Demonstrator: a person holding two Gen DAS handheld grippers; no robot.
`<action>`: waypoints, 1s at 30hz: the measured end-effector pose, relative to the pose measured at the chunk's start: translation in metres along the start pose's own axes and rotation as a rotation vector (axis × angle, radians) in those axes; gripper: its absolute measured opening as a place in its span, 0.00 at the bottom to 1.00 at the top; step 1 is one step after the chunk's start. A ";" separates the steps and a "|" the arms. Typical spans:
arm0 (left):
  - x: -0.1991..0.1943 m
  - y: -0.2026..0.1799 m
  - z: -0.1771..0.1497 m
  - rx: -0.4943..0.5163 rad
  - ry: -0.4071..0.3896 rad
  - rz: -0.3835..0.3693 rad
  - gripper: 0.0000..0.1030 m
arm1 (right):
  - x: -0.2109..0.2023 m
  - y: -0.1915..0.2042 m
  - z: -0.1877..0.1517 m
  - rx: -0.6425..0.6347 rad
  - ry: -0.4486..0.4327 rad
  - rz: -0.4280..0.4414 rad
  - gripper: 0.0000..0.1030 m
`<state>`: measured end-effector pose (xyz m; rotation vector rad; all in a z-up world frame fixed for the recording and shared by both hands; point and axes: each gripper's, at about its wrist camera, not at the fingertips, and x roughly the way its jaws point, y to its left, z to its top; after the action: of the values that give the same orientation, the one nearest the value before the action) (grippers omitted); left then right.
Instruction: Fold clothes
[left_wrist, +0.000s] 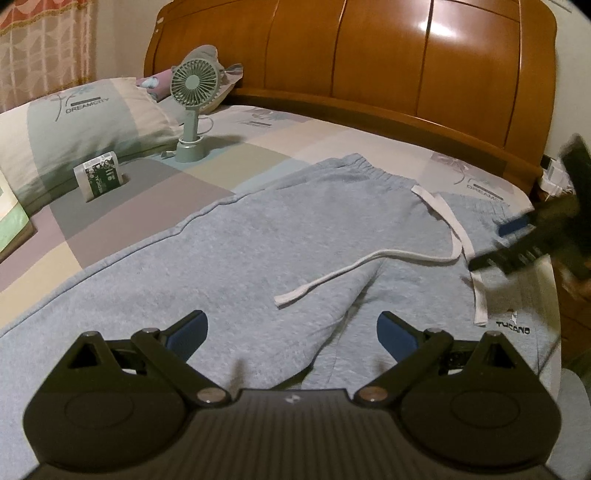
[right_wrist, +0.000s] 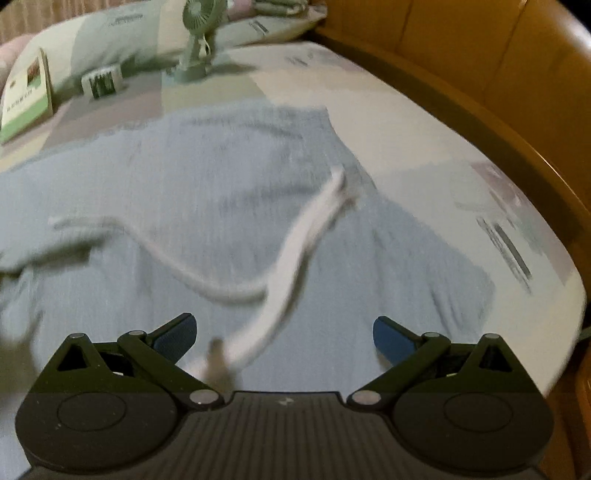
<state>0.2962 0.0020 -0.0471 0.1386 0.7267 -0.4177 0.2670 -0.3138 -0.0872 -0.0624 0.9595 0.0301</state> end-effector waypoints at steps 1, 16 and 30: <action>0.001 0.000 0.000 0.000 0.004 0.000 0.95 | 0.006 -0.002 0.007 0.000 -0.007 0.009 1.00; 0.008 0.001 -0.001 -0.005 0.026 -0.001 0.95 | 0.034 -0.027 0.008 0.020 0.028 -0.003 1.00; 0.005 0.003 -0.001 -0.012 0.016 -0.003 0.95 | 0.010 -0.013 0.007 0.067 0.042 -0.058 1.00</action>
<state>0.3006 0.0036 -0.0513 0.1297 0.7447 -0.4159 0.2789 -0.3262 -0.0905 -0.0292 1.0000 -0.0569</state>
